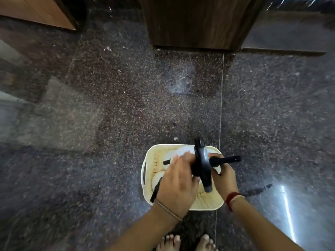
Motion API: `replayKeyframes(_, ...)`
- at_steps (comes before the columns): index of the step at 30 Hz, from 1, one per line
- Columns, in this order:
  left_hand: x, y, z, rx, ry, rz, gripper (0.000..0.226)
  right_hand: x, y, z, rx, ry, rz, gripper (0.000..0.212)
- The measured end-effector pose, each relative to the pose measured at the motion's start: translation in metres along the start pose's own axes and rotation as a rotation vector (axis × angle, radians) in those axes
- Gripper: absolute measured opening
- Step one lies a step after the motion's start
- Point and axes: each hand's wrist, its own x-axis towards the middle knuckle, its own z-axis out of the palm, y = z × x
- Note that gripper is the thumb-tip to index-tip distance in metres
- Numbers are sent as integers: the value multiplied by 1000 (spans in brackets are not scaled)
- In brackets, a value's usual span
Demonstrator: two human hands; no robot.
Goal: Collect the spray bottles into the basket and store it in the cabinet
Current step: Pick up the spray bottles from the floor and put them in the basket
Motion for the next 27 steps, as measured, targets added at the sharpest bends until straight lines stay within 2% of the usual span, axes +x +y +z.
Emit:
replayKeyframes(3,-41,-8,13,-103,-156,-170,37,0,0,-2,-26,-6,2,31)
replayKeyframes(5,-64,-12,25,-134,-193,-204,40,1,3,-1,-38,-7,-3,32)
replayKeyframes(10,-84,-31,62,-156,-194,-156,40,3,12,7,3,-1,29,31)
replayKeyframes(15,-85,-65,95,-114,-367,-137,44,4,28,15,112,-23,72,32)
replayKeyframes(18,-81,-84,103,-49,-504,-121,51,7,37,21,83,3,53,34)
replayKeyframes(22,-71,-90,113,4,-669,-16,57,18,45,31,33,26,51,33)
replayKeyframes(27,-61,-105,119,5,-732,-131,52,25,48,36,-84,30,27,34)
